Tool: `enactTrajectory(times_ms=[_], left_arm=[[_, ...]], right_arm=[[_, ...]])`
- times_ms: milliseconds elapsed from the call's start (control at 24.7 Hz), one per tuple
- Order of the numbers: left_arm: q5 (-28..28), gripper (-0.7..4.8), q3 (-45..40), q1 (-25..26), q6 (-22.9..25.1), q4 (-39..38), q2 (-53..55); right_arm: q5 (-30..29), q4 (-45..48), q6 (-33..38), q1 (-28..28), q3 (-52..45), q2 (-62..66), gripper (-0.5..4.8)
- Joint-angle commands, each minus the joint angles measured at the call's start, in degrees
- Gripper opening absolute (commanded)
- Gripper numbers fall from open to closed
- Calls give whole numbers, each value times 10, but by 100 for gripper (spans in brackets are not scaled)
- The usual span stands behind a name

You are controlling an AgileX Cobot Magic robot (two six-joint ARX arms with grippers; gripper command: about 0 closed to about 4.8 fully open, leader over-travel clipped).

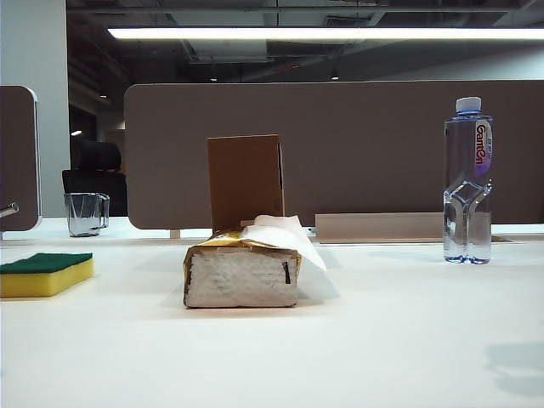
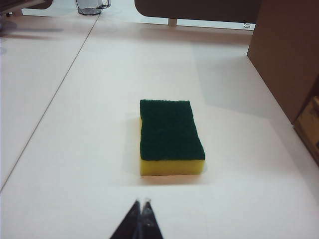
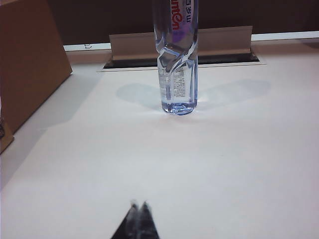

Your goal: Move the sponge from left to right to wipe the table, avoiding obstacles on the table, and finally reaching the bottle of mineral water.

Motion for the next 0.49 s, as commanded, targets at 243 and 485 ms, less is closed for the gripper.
enactTrajectory(times_ms=[243, 485], left_arm=[[0, -5, 2, 1, 2, 11, 0], [3, -5, 2, 1, -4, 26, 0]], right_arm=[[1, 11, 0, 0, 2, 0, -1], [0, 12, 0, 0, 3, 0, -1]])
